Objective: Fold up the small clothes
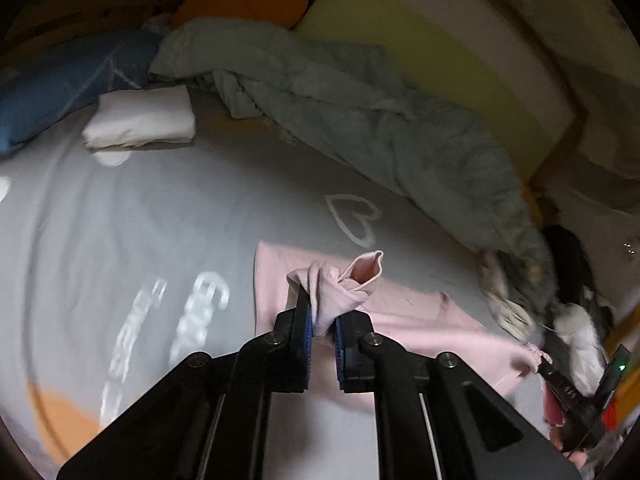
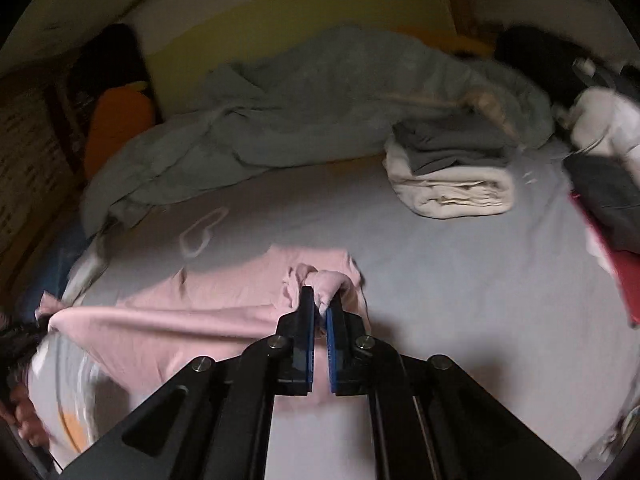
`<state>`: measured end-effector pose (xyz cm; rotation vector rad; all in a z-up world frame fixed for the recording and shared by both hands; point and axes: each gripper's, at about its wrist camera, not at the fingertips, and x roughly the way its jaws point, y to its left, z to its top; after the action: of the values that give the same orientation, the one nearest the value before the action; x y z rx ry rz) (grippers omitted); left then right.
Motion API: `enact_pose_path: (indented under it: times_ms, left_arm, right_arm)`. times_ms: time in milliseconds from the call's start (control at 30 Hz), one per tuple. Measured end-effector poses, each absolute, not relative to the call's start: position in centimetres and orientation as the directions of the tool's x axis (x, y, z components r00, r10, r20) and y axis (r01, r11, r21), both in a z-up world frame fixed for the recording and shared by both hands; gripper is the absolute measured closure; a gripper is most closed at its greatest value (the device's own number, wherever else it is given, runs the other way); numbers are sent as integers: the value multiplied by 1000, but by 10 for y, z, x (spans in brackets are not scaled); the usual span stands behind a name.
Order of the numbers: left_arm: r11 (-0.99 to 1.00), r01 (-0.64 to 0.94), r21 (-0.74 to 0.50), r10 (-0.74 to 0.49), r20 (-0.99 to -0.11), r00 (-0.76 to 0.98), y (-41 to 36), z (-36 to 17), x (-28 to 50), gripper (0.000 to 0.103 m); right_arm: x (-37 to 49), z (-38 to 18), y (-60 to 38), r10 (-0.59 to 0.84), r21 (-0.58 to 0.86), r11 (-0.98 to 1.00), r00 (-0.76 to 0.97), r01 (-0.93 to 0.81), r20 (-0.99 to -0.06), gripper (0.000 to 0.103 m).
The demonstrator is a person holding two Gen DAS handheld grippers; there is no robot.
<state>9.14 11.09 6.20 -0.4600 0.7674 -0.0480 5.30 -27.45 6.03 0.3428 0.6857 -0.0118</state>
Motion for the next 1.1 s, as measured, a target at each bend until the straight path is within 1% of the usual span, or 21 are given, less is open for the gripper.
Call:
enact_pose_path:
  times_ms: [67, 133, 300, 367, 433, 467, 500, 533, 567, 600, 633, 667, 700, 767, 833, 867, 900, 967, 1000, 1033, 1100]
  left_arm:
    - [908, -162, -386, -180, -710, 681, 106, 45, 129, 94]
    - [911, -194, -365, -168, -755, 634, 103, 20, 164, 94]
    - [926, -207, -316, -144, -802, 579, 98, -21, 211, 93]
    - [935, -193, -298, -135, -801, 583, 97, -27, 217, 87]
    - [931, -184, -314, -143, -780, 609, 102, -24, 212, 76]
    - [929, -177, -325, -141, -754, 642, 104, -17, 203, 63]
    - [930, -156, -334, -139, -710, 690, 107, -7, 192, 48]
    - [939, -127, -319, -125, -661, 740, 106, 7, 175, 41]
    - [948, -106, -299, -112, -626, 771, 106, 17, 164, 35]
    - [959, -74, -274, -107, -589, 801, 102, 29, 150, 33]
    - [972, -37, -234, -105, -564, 819, 95, 39, 135, 32]
    - [981, -15, -191, -97, -564, 820, 88, 44, 130, 32]
    - [991, 12, -134, -89, -588, 804, 77, 47, 128, 32]
    - [994, 101, -53, -109, -690, 716, 52, 38, 139, 32]
    - [980, 192, -48, -161, -762, 627, 31, 15, 150, 44]
    - [976, 210, -52, -175, -764, 621, 24, 6, 150, 47]
    - [976, 211, -56, -181, -750, 636, 22, -2, 148, 47]
    - [990, 138, 7, -86, -748, 659, 23, -24, 140, 47]
    - [992, 127, 14, -74, -745, 663, 27, -34, 130, 47]
    - [992, 128, 16, -77, -720, 690, 30, -38, 119, 47]
    - [991, 128, 44, -59, -711, 701, 28, -41, 113, 47]
  right_arm:
    - [97, 49, -276, 115, 324, 935, 745, 142, -657, 99]
    - [133, 35, -273, 97, 298, 942, 720, 157, -687, 99]
    - [185, 6, -283, 136, 351, 917, 678, 190, -723, 99]
    - [195, 0, -286, 133, 351, 914, 669, 202, -731, 97]
    - [194, 0, -289, 143, 366, 907, 665, 209, -733, 93]
    - [192, 3, -292, 146, 374, 904, 674, 206, -724, 86]
    - [183, 10, -294, 131, 372, 904, 693, 210, -709, 74]
    - [173, 18, -294, 97, 353, 910, 715, 218, -692, 65]
    - [163, 26, -295, 67, 333, 917, 741, 217, -668, 47]
    - [152, 34, -293, 44, 316, 926, 770, 208, -636, 43]
    - [139, 47, -287, 31, 287, 941, 802, 176, -596, 43]
    - [133, 54, -280, 43, 265, 954, 814, 139, -580, 43]
    - [129, 59, -272, 70, 244, 966, 816, 88, -573, 43]
    - [134, 58, -247, 204, 231, 970, 753, -72, -626, 43]
    - [145, 39, -225, 348, 301, 935, 627, -185, -696, 51]
    - [144, 32, -220, 350, 306, 935, 624, -181, -699, 59]
    - [141, 21, -217, 298, 270, 952, 649, -146, -700, 59]
    - [131, 2, -220, 177, 193, 980, 689, -55, -702, 60]
    - [123, -7, -222, 144, 169, 985, 701, -34, -699, 69]
    - [116, -16, -226, 144, 172, 984, 715, -34, -685, 69]
    - [114, -26, -228, 151, 180, 983, 713, -35, -684, 70]
